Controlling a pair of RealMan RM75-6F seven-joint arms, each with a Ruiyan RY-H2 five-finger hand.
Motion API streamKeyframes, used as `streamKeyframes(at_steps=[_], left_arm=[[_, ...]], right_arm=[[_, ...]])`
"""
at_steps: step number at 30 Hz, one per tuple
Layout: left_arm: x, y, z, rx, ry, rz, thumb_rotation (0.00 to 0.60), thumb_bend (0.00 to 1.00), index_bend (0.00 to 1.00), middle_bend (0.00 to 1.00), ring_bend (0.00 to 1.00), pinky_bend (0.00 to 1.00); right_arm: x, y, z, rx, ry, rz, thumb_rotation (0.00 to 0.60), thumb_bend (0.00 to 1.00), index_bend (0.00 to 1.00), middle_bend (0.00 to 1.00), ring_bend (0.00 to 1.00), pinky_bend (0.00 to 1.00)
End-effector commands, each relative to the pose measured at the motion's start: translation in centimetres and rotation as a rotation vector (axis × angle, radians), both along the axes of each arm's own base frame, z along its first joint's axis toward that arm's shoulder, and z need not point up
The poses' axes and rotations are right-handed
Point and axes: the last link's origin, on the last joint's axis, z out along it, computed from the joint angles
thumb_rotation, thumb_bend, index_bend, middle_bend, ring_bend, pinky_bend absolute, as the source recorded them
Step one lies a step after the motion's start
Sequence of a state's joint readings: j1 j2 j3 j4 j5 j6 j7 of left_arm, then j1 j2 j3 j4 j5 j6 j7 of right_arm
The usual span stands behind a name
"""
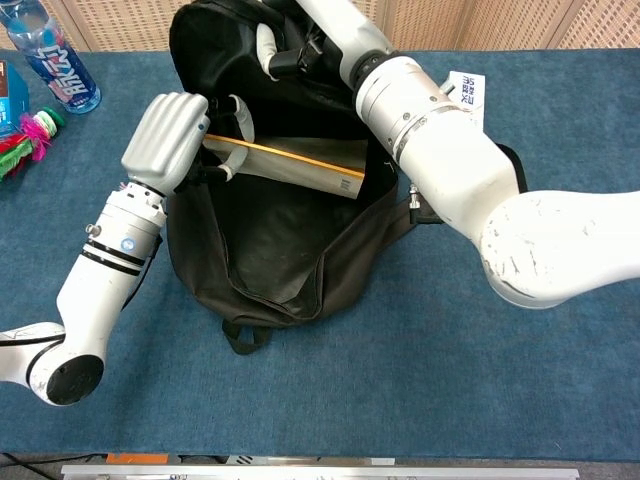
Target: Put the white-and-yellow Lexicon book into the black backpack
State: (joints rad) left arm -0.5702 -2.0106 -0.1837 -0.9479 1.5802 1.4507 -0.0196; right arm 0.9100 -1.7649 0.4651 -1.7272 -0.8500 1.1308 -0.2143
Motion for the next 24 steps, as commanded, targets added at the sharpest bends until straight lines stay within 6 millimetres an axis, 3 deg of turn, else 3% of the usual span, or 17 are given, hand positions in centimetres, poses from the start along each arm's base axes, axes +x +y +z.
streamKeyframes(at_steps=[1,7,12,15,18,24], left_arm=[[0.0,0.0,-0.5,0.019,0.029,0.013,0.6,0.4,0.65,0.58,0.54,0.55],[-1.0,-0.5,-1.0,0.013,0.09,0.049,0.6,0.4,0.63,0.55,0.54,0.55],[-1.4,-0.9,-0.8,0.01,0.097,0.066,0.6,0.35,0.46,0.43,0.49,0.55],[-1.9,-1.1,-0.7,-0.01,0.11,0.099,0.6,0.3,0.33,0.28,0.37,0.54],[-2.1,-1.5,-0.3,-0.018,0.129,0.123,0.6,0.25,0.15,0.12,0.2,0.44],[-1.8,-2.2,0.4,-0.032,0.146,0.14,0.6,0.23,0.01,0.0,0.07,0.32]], right_arm=[[0.0,0.0,0.0,-0.002,0.002,0.0,0.6,0.63,0.7,0.63,0.62,0.78],[-0.3,-0.2,0.2,-0.007,0.003,-0.008,0.6,0.63,0.7,0.63,0.62,0.78],[-0.4,-0.3,0.2,-0.002,0.006,-0.014,0.6,0.63,0.7,0.63,0.62,0.78],[-0.6,-0.4,0.1,0.0,0.012,-0.018,0.6,0.63,0.7,0.63,0.62,0.78],[-0.7,-0.5,0.0,0.003,0.018,-0.02,0.6,0.63,0.7,0.63,0.62,0.78],[-0.8,-0.8,-0.1,0.005,0.021,-0.024,0.6,0.63,0.7,0.63,0.62,0.78]])
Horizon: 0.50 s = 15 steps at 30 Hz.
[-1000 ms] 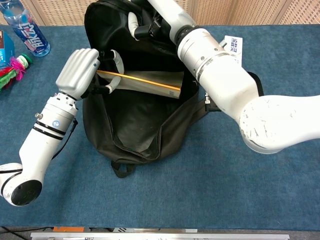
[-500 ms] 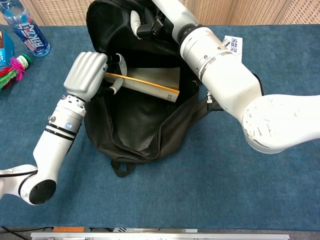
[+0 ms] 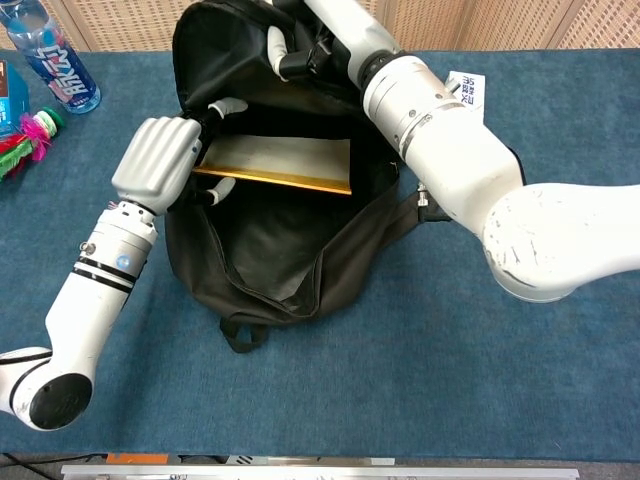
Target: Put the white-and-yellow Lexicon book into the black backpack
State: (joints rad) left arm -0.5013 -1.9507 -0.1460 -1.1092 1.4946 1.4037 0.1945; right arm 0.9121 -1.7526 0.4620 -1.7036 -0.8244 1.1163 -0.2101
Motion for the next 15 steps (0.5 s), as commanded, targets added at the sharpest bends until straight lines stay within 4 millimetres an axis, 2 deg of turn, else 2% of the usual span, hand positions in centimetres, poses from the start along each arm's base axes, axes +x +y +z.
streamKeyframes(at_steps=[1,8,15], left_arm=[[-0.2,-0.6,0.5,-0.014,0.025,0.023,0.6,0.23,0.0,0.0,0.06,0.31],[0.5,-1.9,1.3,-0.092,0.02,0.067,0.6,0.23,0.0,0.0,0.03,0.27],[0.4,-3.4,3.7,-0.125,0.005,0.087,0.6,0.23,0.0,0.0,0.03,0.27]], right_arm=[[0.0,-0.2,0.1,0.0,-0.002,-0.003,0.6,0.63,0.7,0.63,0.62,0.78],[-0.4,-0.4,0.1,0.001,0.011,-0.002,0.6,0.63,0.7,0.63,0.62,0.78],[-1.1,-0.1,0.0,0.019,0.044,0.016,0.6,0.63,0.7,0.61,0.62,0.78]])
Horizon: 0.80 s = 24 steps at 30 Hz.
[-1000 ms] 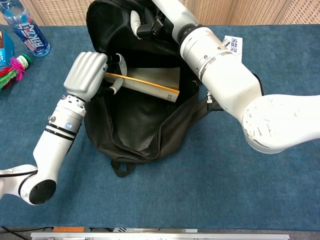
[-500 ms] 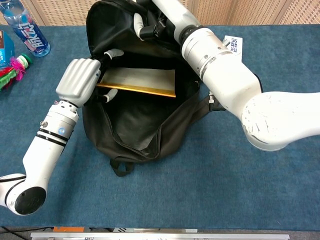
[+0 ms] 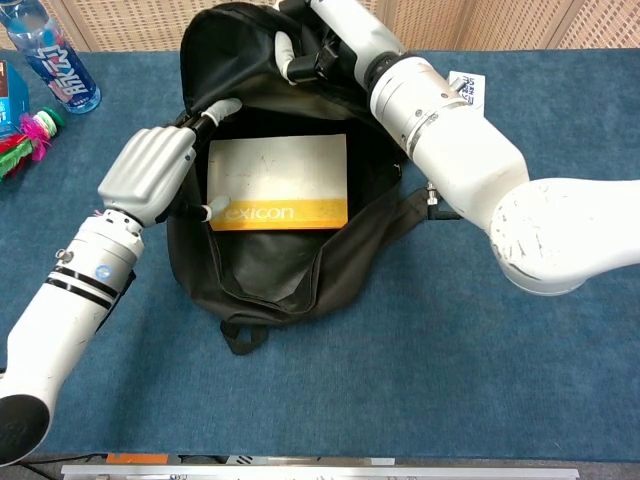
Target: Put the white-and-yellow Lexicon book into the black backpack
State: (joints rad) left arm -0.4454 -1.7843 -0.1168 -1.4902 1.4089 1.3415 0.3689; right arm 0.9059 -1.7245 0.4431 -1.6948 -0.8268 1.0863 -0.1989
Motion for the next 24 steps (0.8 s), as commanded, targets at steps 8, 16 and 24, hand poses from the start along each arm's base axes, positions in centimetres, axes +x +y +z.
streamKeyframes(at_steps=[8,16,24], left_arm=[[-3.2,-1.5,4.9,0.054,0.039,0.053,0.6,0.23,0.0,0.0,0.03,0.27],[-6.5,-1.8,8.6,0.119,0.079,0.135,0.6,0.23,0.0,0.0,0.03,0.27],[-9.4,-1.6,11.1,0.149,0.127,0.202,0.6,0.23,0.0,0.0,0.04,0.27]], right_arm=[[-1.0,1.2,0.0,0.125,0.054,0.071,0.6,0.41,0.46,0.39,0.39,0.59],[-1.6,1.6,0.4,0.197,0.091,0.115,0.6,0.06,0.03,0.15,0.16,0.35],[-4.7,1.4,3.2,0.125,0.157,0.101,0.6,0.04,0.01,0.16,0.16,0.34]])
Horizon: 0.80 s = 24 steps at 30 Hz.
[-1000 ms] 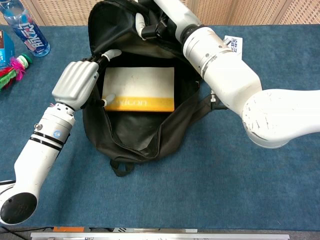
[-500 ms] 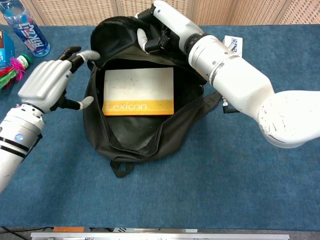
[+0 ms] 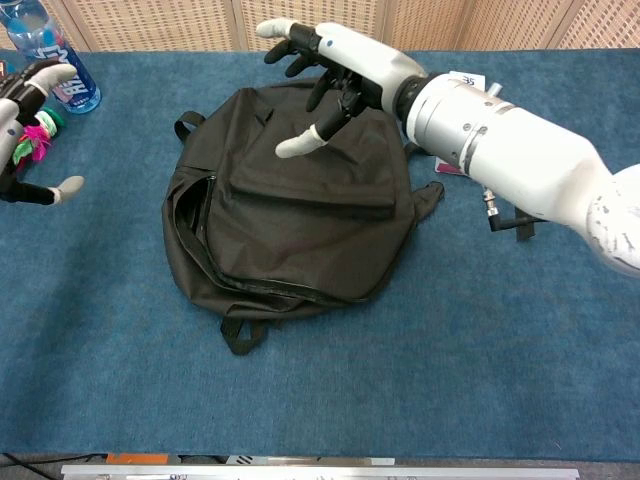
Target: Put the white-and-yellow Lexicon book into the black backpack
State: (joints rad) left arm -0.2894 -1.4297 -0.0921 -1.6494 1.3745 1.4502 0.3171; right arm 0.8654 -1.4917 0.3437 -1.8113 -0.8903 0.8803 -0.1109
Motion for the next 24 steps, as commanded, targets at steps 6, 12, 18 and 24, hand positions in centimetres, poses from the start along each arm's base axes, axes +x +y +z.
streamKeyframes(at_steps=[6,12,18,24], left_arm=[[-2.5,0.3,1.7,0.033,0.013,0.038,0.6,0.23,0.04,0.04,0.07,0.27],[-4.0,0.4,2.6,0.078,0.035,0.039,0.6,0.23,0.15,0.1,0.12,0.27],[-4.8,-0.1,3.1,0.062,0.087,0.036,0.6,0.23,0.19,0.12,0.12,0.27],[-5.5,-1.2,3.7,0.047,0.123,0.04,0.6,0.23,0.2,0.13,0.12,0.27]], right_arm=[[-7.1,1.0,4.1,-0.15,0.176,-0.039,0.6,0.2,0.15,0.3,0.2,0.35],[-13.3,3.1,6.5,-0.269,0.39,-0.061,0.6,0.34,0.34,0.44,0.38,0.53],[-18.1,6.0,8.6,-0.403,0.518,-0.101,0.6,0.35,0.41,0.49,0.43,0.59],[-21.7,8.3,10.9,-0.515,0.551,-0.185,0.6,0.35,0.43,0.49,0.43,0.59]])
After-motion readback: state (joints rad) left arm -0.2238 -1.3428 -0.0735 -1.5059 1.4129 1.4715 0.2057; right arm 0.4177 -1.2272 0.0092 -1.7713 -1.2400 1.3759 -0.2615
